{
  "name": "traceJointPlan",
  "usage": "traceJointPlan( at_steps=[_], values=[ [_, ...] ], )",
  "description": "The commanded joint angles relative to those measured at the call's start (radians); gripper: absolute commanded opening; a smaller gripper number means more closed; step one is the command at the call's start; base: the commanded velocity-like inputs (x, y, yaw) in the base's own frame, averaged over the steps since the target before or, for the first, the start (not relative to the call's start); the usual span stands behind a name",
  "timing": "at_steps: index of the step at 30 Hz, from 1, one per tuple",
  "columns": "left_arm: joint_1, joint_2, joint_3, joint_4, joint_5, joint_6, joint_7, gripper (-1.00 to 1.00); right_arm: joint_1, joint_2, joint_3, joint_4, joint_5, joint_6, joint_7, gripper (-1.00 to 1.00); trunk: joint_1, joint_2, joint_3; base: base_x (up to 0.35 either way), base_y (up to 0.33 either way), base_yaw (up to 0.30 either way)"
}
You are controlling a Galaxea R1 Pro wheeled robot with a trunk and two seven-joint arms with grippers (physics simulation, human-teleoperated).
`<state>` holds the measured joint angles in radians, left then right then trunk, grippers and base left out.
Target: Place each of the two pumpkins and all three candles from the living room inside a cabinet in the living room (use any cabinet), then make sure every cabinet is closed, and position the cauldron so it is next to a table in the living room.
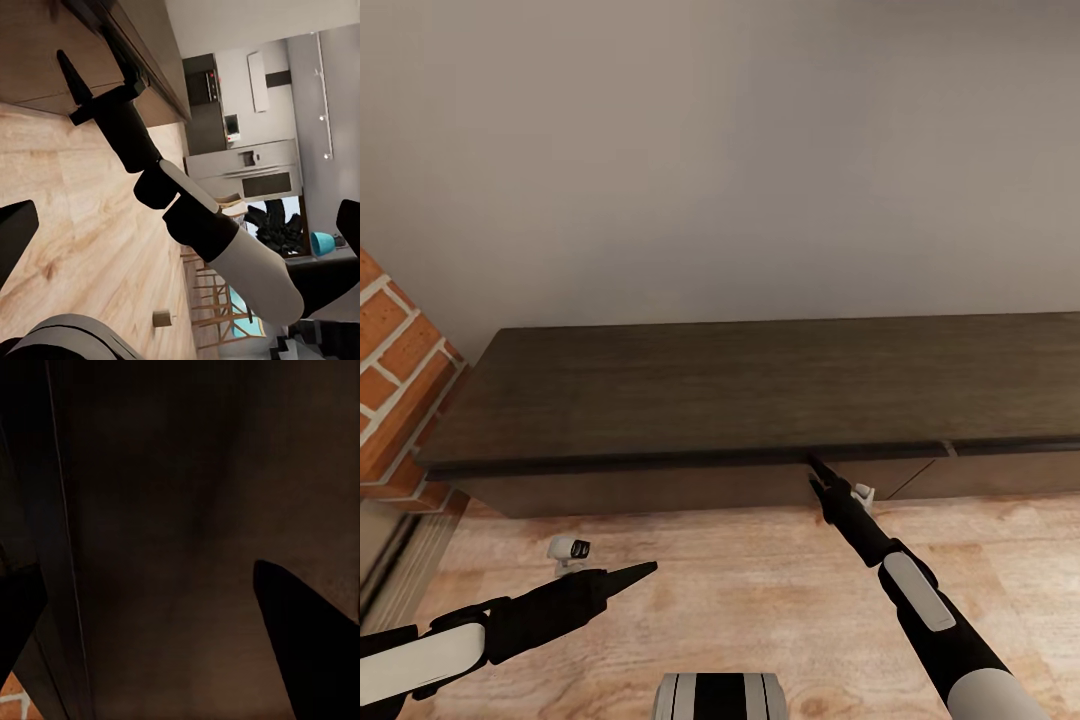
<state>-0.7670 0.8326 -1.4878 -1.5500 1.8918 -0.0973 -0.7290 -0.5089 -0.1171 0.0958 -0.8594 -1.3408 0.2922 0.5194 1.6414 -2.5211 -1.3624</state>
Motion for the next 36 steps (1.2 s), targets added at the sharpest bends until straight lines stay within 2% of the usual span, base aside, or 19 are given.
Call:
traceJointPlan(
  at_steps=[1,3,5,25,29,36],
  values=[
    [-0.003,0.000,-0.006,-0.001,0.006,-0.009,-0.003,1.00,-0.001,-0.001,0.001,0.001,-0.008,0.003,-0.001,-1.00,0.000,0.000,-0.001,0.000,0.000,0.000],
    [-0.003,0.000,-0.006,-0.001,0.006,-0.009,-0.003,1.00,0.000,-0.001,0.002,0.001,-0.004,0.003,-0.001,-1.00,0.000,0.000,-0.001,0.000,0.000,0.000],
    [-0.003,0.000,-0.006,-0.001,0.006,-0.009,-0.003,1.00,0.000,0.000,0.001,0.002,0.018,0.002,-0.001,-1.00,0.000,0.000,-0.001,0.000,0.000,0.000],
    [-0.003,0.000,-0.014,0.001,0.006,-0.009,-0.003,1.00,0.000,0.000,0.002,0.002,0.020,0.002,-0.001,-1.00,0.000,0.000,-0.001,0.000,0.015,0.000],
    [-0.003,0.000,-0.015,0.001,0.005,-0.009,-0.002,1.00,0.000,0.000,0.001,0.002,0.020,0.002,-0.001,-1.00,-0.002,0.001,0.015,0.000,0.000,0.000],
    [-0.003,0.000,-0.015,0.001,0.004,-0.009,-0.002,1.00,0.000,0.000,0.001,0.002,0.020,0.002,-0.001,-1.00,-0.002,0.001,0.019,0.000,0.000,0.000]
  ],
)
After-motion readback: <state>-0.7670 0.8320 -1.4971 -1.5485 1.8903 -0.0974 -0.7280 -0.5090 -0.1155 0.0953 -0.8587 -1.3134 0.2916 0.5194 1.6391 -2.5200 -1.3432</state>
